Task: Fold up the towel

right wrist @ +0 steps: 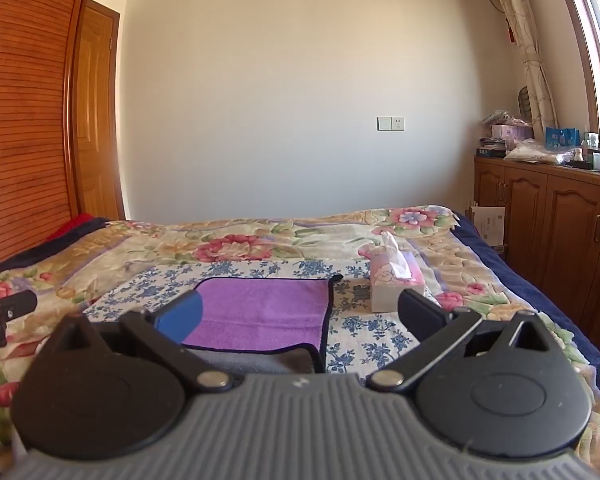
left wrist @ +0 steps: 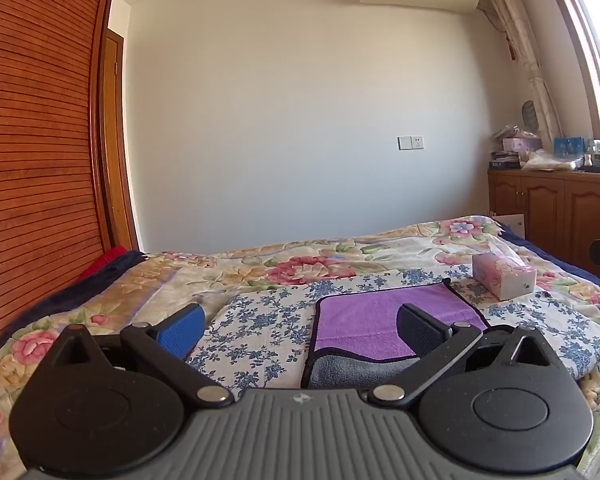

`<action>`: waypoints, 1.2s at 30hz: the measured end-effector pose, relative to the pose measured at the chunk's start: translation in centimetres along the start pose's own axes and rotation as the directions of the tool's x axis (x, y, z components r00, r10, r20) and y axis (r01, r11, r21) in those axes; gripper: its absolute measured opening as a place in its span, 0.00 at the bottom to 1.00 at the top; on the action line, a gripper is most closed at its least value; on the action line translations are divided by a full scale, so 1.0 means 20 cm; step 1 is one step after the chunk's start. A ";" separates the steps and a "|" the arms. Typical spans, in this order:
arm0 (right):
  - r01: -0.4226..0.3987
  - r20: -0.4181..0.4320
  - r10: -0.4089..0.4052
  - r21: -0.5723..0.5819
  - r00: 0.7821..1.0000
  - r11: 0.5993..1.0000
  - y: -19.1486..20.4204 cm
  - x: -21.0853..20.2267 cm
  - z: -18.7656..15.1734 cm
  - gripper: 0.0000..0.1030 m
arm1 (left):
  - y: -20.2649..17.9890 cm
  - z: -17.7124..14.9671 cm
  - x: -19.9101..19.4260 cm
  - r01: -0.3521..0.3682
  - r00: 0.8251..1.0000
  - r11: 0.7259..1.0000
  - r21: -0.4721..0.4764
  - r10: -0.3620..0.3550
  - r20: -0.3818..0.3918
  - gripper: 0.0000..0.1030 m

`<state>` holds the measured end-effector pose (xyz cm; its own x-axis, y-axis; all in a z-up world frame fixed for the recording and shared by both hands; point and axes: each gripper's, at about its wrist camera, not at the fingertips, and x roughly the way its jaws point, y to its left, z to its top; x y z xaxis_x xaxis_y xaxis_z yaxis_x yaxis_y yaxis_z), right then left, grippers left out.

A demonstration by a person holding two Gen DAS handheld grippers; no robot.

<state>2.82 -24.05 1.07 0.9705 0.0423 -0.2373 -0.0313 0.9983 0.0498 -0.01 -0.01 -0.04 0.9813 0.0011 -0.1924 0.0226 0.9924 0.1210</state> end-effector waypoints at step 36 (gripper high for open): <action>0.004 -0.006 -0.004 0.007 1.000 1.000 -0.01 0.01 0.00 1.00 | 0.00 0.00 0.00 0.000 1.000 1.000 0.001 0.000 -0.001 1.00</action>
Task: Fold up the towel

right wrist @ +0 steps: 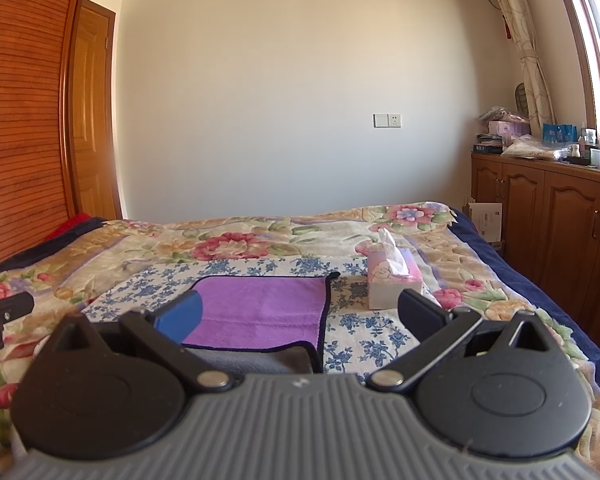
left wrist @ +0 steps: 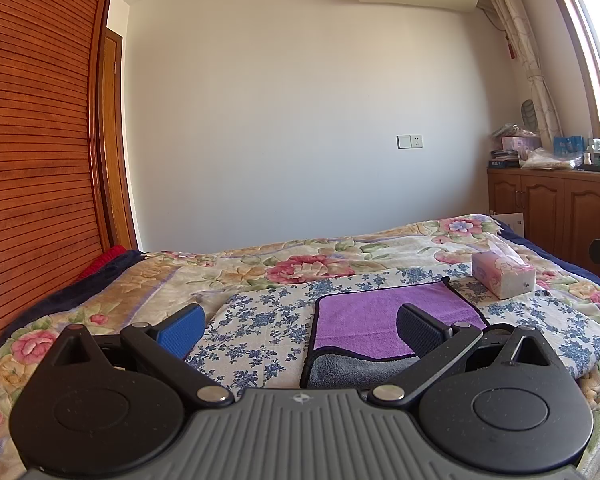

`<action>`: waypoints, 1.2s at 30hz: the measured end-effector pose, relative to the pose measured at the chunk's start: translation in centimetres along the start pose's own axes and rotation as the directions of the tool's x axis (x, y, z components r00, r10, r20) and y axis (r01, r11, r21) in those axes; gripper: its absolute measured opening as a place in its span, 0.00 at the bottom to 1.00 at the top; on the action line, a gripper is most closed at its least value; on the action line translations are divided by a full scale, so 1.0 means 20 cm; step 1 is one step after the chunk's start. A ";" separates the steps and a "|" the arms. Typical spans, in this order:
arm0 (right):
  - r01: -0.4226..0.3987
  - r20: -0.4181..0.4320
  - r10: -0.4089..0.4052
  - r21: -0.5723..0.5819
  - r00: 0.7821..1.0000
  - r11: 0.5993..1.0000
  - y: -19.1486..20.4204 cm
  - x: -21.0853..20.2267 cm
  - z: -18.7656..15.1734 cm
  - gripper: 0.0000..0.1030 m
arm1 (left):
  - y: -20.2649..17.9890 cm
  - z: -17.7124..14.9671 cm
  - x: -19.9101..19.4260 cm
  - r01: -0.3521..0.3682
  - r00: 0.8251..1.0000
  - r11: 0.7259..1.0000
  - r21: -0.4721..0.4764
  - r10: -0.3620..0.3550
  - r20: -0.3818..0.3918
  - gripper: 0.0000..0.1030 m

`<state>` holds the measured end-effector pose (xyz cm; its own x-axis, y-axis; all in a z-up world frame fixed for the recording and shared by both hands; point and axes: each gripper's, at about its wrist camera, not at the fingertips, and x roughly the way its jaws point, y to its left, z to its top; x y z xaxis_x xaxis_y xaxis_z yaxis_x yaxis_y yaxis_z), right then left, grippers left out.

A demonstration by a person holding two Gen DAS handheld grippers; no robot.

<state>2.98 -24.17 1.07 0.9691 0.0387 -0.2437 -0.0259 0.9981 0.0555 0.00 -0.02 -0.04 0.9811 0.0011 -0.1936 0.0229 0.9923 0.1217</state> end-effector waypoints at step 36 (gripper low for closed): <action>-0.012 -0.002 0.012 -0.017 1.000 1.000 0.01 0.00 -0.01 1.00 | -0.01 -0.02 0.00 0.005 1.000 1.000 0.003 -0.005 -0.005 1.00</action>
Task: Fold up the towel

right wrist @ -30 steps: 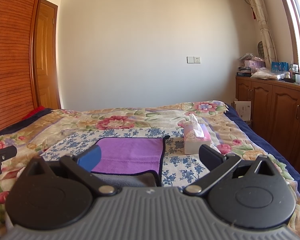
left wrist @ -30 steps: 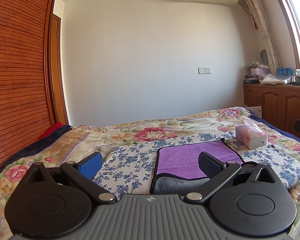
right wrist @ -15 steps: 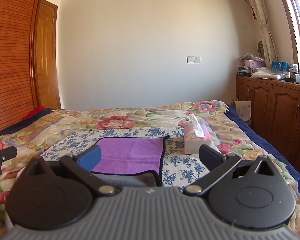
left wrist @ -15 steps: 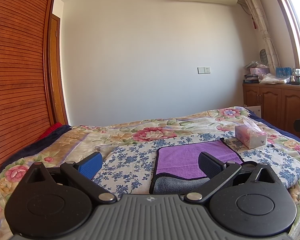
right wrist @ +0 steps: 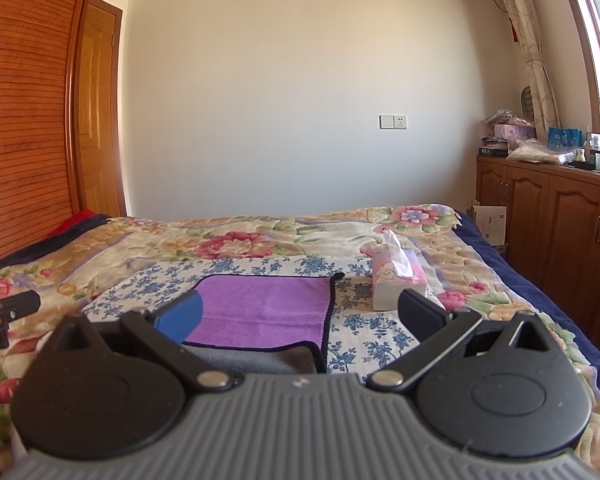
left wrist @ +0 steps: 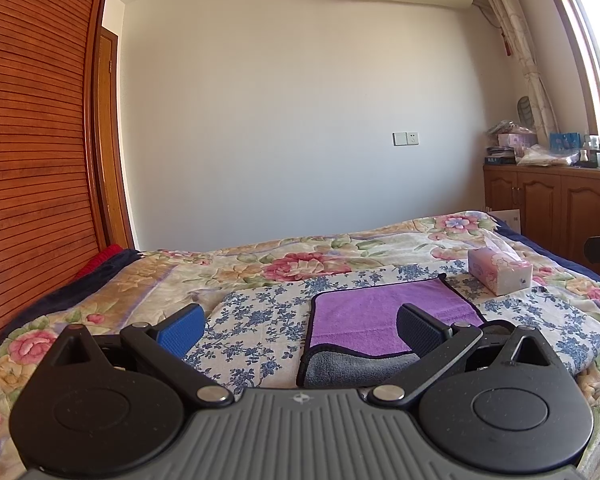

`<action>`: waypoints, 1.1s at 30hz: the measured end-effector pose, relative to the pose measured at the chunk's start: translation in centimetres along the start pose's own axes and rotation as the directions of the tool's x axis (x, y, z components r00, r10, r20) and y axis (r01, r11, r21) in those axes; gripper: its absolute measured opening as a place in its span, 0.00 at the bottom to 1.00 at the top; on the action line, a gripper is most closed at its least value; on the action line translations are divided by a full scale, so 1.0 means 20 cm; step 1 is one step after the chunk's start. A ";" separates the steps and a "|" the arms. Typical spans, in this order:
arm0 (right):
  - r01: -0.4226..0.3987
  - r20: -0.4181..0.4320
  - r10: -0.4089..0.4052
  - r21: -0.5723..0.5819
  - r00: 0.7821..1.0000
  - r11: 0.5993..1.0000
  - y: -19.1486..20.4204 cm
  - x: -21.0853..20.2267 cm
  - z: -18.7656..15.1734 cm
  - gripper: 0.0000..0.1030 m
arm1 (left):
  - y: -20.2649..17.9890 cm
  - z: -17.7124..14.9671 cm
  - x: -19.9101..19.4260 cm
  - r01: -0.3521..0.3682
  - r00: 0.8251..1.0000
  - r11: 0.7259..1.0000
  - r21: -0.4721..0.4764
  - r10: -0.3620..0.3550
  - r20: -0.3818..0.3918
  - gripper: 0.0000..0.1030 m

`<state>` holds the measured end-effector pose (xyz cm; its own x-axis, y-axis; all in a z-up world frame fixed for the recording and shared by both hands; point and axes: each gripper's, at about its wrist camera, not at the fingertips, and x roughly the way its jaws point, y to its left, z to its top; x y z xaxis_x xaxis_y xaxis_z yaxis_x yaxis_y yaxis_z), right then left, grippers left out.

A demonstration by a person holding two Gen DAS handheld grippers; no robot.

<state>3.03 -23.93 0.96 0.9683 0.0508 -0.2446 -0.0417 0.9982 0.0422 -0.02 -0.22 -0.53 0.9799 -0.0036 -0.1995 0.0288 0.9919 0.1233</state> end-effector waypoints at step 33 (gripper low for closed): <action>-0.062 -0.096 0.054 -0.079 0.994 0.995 0.07 0.23 -0.03 1.00 | -0.06 0.01 0.25 0.098 0.987 0.995 0.036 -0.093 -0.135 1.00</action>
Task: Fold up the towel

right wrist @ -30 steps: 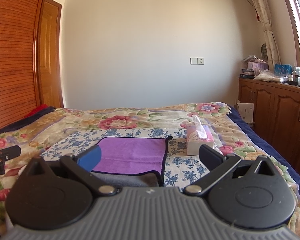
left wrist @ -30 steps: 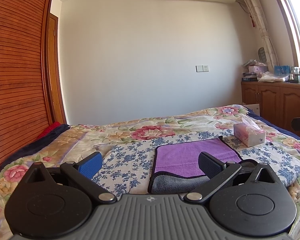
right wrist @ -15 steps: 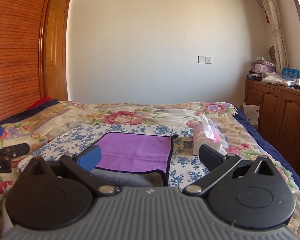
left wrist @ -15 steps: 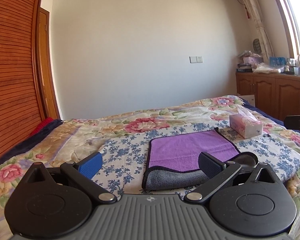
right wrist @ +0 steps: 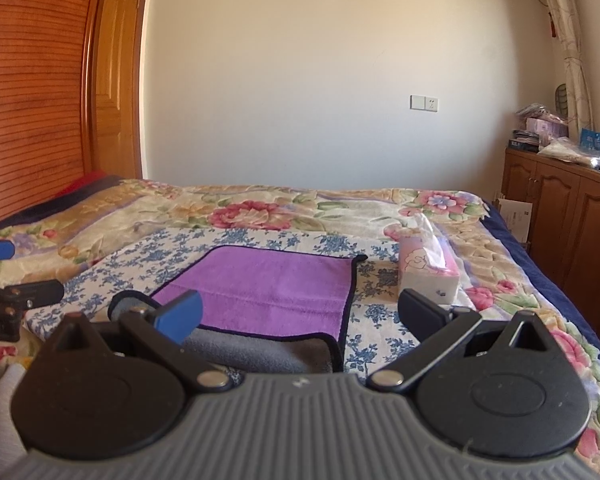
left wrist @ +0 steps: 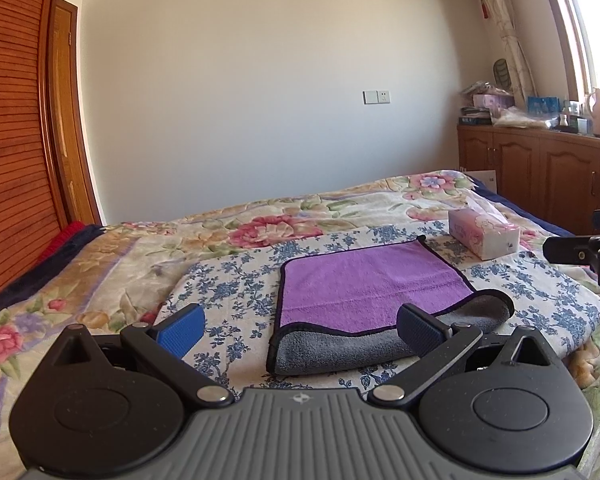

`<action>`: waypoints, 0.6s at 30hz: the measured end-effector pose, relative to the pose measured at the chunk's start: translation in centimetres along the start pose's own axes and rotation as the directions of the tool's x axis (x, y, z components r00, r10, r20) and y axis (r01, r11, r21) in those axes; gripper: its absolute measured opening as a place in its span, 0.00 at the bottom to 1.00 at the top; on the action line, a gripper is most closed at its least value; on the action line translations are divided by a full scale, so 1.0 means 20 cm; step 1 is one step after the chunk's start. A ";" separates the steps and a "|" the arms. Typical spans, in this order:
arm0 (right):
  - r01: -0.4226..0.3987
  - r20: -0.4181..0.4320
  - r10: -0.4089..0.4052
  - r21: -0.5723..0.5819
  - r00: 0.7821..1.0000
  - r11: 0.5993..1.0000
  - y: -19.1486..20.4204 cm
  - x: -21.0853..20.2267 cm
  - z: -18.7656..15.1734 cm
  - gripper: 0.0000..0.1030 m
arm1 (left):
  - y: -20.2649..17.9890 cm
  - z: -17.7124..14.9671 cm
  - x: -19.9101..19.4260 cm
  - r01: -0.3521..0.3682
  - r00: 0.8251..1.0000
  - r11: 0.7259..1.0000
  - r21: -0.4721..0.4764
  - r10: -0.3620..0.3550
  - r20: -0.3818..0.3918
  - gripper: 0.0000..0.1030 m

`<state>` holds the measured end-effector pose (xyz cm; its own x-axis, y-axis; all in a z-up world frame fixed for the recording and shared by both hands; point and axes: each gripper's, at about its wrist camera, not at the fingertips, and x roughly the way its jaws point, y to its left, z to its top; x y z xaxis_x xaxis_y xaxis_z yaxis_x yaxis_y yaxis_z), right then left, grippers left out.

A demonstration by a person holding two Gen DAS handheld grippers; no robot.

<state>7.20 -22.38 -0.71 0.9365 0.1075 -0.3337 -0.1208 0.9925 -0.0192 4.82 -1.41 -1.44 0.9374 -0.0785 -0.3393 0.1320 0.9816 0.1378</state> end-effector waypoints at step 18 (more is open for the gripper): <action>-0.056 -0.072 0.057 0.014 0.996 0.998 -0.02 0.19 0.00 1.00 | 0.05 0.00 0.29 0.003 1.000 1.000 0.010 -0.003 -0.028 1.00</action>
<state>10.72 -22.43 -2.04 0.9021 0.1589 -0.4012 -0.1682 0.9857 0.0123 10.34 -0.81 -3.30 0.9275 -0.0763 -0.3659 0.1381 0.9796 0.1459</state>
